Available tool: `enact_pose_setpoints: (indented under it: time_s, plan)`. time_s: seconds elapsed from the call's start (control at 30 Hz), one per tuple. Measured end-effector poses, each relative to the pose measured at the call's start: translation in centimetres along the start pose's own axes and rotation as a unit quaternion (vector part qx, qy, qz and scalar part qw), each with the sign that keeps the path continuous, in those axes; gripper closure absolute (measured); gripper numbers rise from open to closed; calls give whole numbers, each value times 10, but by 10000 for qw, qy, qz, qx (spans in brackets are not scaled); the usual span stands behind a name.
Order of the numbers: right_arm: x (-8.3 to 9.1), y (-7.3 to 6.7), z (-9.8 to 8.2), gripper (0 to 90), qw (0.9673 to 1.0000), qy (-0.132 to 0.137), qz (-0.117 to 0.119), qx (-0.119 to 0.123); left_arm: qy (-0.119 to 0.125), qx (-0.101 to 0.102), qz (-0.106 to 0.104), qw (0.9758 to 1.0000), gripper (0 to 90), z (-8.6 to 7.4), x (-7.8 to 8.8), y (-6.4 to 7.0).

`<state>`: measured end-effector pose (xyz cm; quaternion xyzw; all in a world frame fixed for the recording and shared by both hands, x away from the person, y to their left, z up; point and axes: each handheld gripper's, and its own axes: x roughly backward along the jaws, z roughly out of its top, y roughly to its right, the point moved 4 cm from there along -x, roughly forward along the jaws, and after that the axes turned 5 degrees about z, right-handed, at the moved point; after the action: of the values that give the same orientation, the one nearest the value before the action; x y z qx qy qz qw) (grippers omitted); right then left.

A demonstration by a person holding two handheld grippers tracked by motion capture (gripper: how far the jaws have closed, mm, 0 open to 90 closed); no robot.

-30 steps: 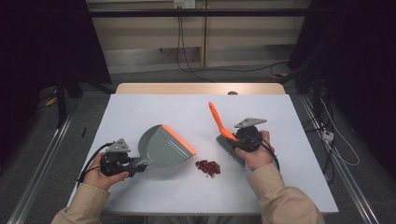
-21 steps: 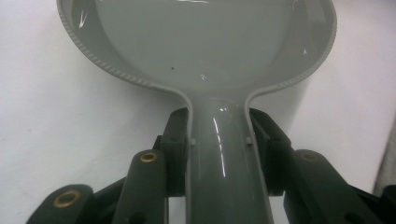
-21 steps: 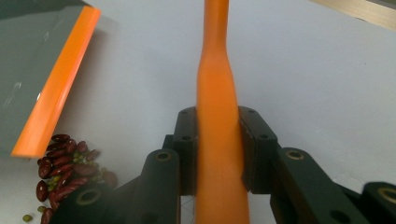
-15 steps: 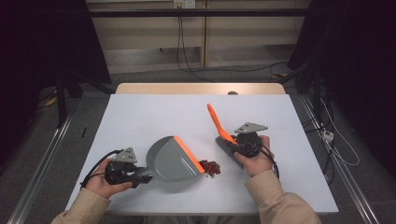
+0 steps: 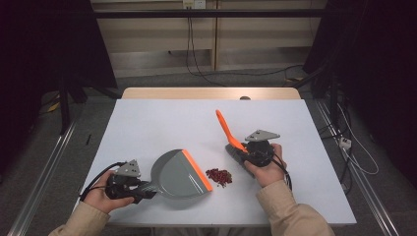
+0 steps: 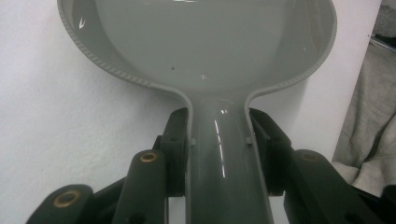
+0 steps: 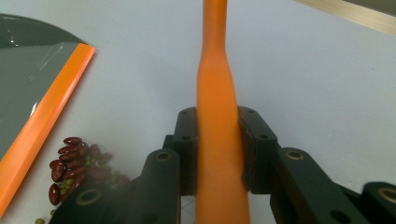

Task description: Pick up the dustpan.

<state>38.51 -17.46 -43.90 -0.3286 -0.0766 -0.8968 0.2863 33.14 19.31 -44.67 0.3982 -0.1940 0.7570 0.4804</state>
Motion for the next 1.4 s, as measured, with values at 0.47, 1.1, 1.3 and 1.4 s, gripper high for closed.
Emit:
enact_pose_setpoints:
  time_s: [0.47, 1.1, 1.3, 1.4]
  plan:
    - [1, -10, -2, 718, 10000, 62, 17, 59, -41, -26, -33, 10000, 627, -1, -7, 0]
    - [4, -32, -8, 718, 9996, 168, 7, 236, -77, -151, -172, 9997, 626, 4, -13, 7]
    - [5, -39, -9, 717, 9995, 148, -26, 286, -124, -188, -186, 9996, 626, 6, -16, 9]
    - [4, -41, -9, 717, 9996, 134, -19, 252, -128, -193, -195, 9995, 626, 7, -17, 9]
